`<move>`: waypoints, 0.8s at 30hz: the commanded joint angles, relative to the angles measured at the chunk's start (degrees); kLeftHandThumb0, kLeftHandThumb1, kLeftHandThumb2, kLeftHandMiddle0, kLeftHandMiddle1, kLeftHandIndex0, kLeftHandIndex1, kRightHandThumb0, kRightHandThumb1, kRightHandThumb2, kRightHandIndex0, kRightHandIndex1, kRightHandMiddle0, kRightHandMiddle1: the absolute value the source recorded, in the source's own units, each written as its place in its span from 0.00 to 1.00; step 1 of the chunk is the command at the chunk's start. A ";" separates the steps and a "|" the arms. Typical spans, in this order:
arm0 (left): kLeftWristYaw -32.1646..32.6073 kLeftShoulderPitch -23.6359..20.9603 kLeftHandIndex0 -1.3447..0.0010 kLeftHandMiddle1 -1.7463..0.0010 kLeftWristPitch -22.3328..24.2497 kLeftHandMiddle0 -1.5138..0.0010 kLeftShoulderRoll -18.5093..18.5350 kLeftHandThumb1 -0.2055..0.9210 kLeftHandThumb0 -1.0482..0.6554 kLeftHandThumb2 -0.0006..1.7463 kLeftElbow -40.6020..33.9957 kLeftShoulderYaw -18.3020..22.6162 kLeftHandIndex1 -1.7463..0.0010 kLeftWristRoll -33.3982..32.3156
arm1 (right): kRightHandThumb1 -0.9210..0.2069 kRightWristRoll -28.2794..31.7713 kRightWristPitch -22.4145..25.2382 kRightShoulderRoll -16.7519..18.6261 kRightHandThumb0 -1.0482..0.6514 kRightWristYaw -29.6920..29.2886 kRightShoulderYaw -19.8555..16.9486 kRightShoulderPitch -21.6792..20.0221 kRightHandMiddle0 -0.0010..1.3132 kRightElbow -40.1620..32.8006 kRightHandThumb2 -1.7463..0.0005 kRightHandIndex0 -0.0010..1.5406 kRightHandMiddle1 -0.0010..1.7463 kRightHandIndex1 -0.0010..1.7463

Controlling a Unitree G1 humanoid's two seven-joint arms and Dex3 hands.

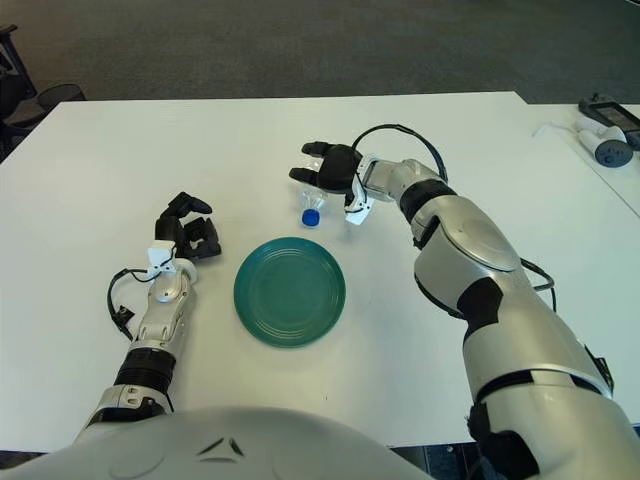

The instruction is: Put the bottle into the plate.

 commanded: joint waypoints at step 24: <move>2.18 -0.42 0.36 0.00 0.93 0.13 -0.59 0.20 0.26 0.96 3.15 0.17 0.00 0.91 | 0.00 -0.19 1.14 3.42 0.00 -0.99 2.33 2.01 0.00 3.94 0.93 0.00 0.00 0.00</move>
